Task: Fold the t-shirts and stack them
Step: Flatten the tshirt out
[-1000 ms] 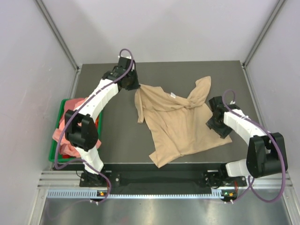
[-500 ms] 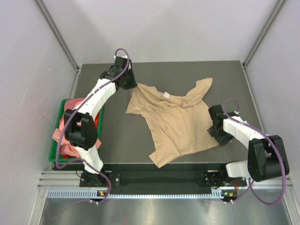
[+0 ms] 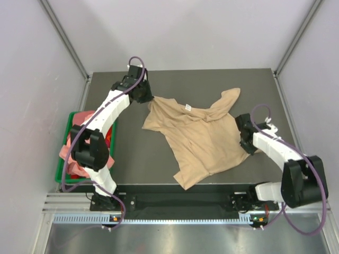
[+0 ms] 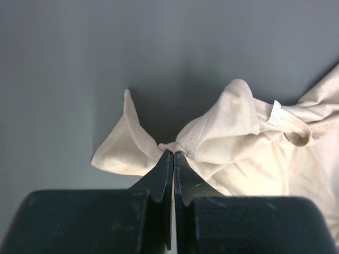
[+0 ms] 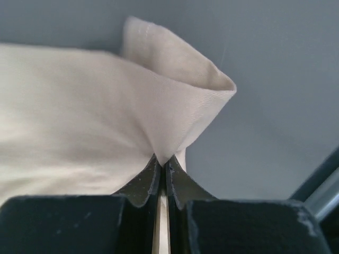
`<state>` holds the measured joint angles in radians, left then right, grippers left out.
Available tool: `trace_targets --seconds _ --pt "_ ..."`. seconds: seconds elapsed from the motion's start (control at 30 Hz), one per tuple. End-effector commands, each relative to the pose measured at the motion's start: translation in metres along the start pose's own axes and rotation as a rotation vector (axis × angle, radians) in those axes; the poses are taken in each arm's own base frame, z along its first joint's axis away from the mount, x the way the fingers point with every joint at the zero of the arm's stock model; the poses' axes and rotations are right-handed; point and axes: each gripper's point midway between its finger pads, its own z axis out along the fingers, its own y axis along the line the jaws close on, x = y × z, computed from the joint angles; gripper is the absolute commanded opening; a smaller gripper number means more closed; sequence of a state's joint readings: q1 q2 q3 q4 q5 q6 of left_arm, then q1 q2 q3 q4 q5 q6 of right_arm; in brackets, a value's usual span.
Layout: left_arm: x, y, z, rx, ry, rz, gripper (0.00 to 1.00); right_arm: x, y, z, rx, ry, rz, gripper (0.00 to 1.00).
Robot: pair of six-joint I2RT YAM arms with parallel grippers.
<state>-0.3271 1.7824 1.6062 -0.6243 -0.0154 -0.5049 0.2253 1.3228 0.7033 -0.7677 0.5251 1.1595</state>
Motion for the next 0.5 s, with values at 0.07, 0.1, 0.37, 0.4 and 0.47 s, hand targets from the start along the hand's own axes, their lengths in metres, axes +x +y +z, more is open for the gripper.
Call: trace_targets --seconds 0.07,0.1,0.37,0.4,0.47 --pt "-0.047 -0.027 -0.105 0.108 -0.181 -0.058 0.00 -0.126 0.006 -0.104 -0.102 -0.354 0.038 0.00" --pt "-0.047 -0.028 -0.118 0.120 -0.193 -0.068 0.00 -0.139 0.000 -0.121 -0.123 -0.387 0.059 0.00" --pt "-0.029 -0.035 -0.230 0.263 -0.277 -0.132 0.00 -0.209 -0.026 -0.221 -0.258 -0.568 0.067 0.00" --pt "-0.029 -0.034 -0.235 0.265 -0.283 -0.137 0.00 -0.214 -0.021 -0.227 -0.280 -0.580 0.048 0.00" --pt "-0.028 -0.031 -0.243 0.260 -0.296 -0.139 0.00 -0.229 -0.009 -0.244 -0.329 -0.628 0.005 0.00"
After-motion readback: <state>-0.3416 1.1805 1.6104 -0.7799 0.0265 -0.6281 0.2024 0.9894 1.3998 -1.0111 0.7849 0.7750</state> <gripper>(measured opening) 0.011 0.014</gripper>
